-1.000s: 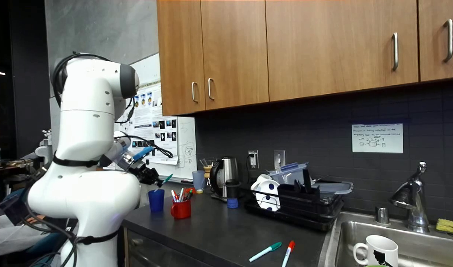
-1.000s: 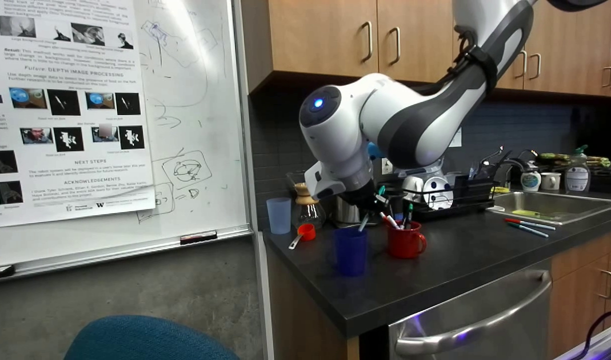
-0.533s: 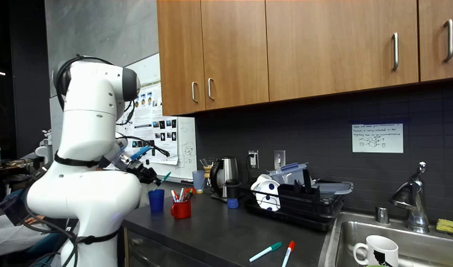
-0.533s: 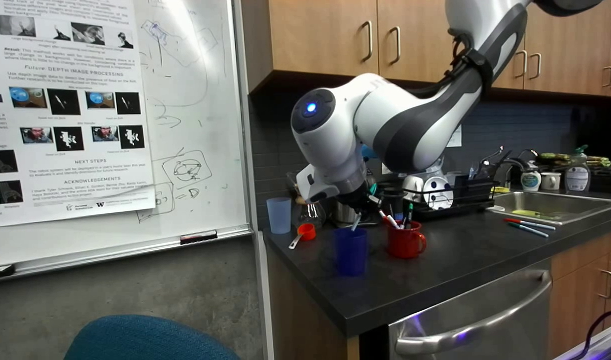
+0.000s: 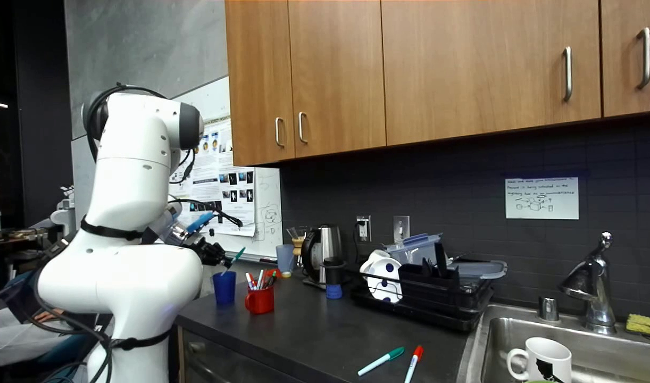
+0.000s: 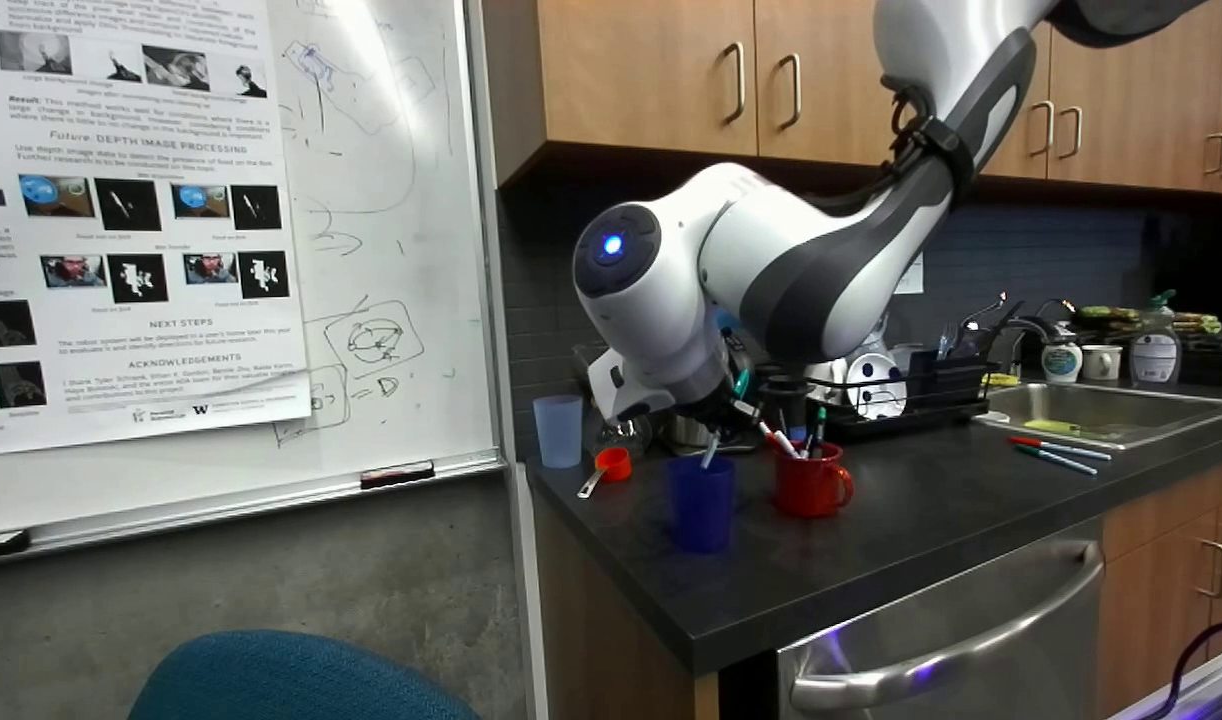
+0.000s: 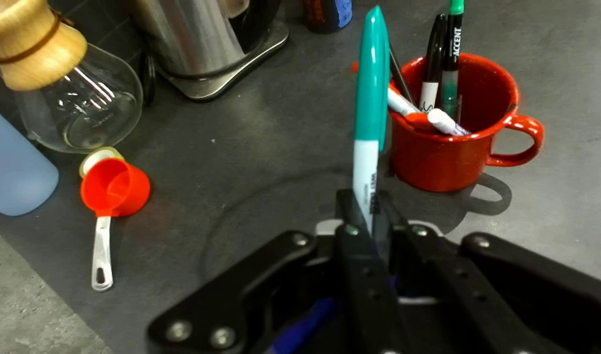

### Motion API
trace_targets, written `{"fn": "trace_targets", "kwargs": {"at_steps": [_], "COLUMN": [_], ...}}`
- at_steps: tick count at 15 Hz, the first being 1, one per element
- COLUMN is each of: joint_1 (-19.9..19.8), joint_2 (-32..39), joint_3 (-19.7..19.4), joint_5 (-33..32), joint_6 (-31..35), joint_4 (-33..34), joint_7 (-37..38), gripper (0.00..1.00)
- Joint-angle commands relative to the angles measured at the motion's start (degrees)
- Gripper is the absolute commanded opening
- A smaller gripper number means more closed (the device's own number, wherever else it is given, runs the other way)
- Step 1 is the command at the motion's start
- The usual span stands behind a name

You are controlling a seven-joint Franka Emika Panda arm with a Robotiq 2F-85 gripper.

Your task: Put one green pen in the blue cup.

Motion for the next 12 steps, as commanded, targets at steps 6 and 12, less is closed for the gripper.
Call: {"fn": "trace_targets", "kwargs": {"at_steps": [6, 12], "joint_1": [0.7, 1.0], "joint_2": [1.3, 1.5], "joint_3": [0.6, 0.8], "joint_5": [-0.9, -0.5], "joint_6": [-3.7, -4.0], "joint_4": [1.1, 1.2], "joint_7": [0.8, 1.1], "gripper": [0.03, 0.58]}}
